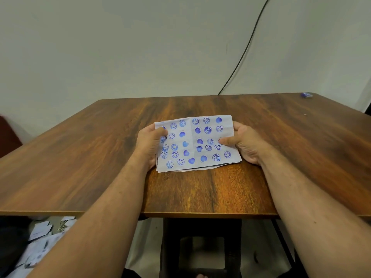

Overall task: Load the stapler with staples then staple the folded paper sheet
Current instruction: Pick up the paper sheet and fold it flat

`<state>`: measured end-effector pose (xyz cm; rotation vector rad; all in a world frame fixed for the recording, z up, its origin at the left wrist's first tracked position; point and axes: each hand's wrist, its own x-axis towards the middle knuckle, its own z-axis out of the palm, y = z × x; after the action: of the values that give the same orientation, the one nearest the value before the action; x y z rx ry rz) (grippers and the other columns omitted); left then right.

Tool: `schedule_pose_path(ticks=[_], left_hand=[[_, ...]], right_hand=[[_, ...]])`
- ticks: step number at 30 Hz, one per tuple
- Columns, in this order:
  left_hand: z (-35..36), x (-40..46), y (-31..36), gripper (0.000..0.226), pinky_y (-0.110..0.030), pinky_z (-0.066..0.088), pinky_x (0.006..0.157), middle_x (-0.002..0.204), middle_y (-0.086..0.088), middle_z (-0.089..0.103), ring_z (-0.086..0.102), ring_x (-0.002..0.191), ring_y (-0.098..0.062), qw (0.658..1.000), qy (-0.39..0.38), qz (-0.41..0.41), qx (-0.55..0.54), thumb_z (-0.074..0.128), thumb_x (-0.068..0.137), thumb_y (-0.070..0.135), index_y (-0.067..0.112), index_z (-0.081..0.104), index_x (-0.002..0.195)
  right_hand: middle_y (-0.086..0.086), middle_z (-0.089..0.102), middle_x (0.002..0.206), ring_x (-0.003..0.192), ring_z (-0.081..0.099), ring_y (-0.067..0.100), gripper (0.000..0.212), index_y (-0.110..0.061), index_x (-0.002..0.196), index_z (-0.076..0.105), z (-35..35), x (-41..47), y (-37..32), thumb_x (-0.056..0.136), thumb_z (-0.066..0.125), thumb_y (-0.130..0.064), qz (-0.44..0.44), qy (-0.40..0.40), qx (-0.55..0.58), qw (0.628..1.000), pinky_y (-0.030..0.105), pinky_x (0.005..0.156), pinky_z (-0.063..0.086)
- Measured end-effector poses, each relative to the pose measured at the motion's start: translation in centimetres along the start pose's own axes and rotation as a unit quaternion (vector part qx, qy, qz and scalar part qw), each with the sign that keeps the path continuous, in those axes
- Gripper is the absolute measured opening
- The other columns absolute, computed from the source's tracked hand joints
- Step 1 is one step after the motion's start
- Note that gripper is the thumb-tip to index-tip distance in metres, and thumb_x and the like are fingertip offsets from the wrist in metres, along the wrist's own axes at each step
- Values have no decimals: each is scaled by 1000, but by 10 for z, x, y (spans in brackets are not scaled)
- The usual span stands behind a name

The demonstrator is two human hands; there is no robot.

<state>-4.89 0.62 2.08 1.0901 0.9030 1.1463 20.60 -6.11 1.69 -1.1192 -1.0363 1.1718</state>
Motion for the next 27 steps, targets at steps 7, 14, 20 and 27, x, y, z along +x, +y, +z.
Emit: schedule_pose_path(ticks=[7, 14, 20, 27], left_hand=[[1, -5, 3, 28, -51, 63, 75, 105, -23, 76, 76, 92, -39, 999, -17, -29, -29, 73, 88, 6, -1, 67, 114], [-1, -4, 2, 27, -57, 60, 85, 104, -20, 77, 76, 93, -38, 999, 1, -30, -36, 70, 91, 6, 0, 64, 118], [-3, -1, 2, 31, -63, 55, 92, 111, -19, 75, 74, 101, -40, 999, -8, -30, -30, 62, 95, 14, 7, 60, 125], [-3, 2, -1, 15, -59, 57, 91, 107, -16, 77, 75, 97, -37, 1000, 4, -11, -2, 60, 98, 13, 9, 63, 113]], right_hand=[[17, 76, 107, 90, 76, 35, 52, -10, 121, 61, 2, -3, 0, 80, 66, 21, -6, 7, -7, 1000, 47, 68, 64], [14, 79, 99, 84, 77, 31, 38, -8, 114, 67, 4, -7, -3, 82, 68, 13, 13, -7, -14, 1000, 41, 67, 64], [17, 78, 102, 86, 77, 33, 45, -3, 121, 65, 4, -6, -3, 80, 69, 16, 20, 18, -24, 999, 41, 66, 64], [-1, 73, 107, 83, 77, 17, 77, -27, 140, 44, 17, -12, -2, 78, 84, -7, -68, 132, -214, 966, 36, 66, 64]])
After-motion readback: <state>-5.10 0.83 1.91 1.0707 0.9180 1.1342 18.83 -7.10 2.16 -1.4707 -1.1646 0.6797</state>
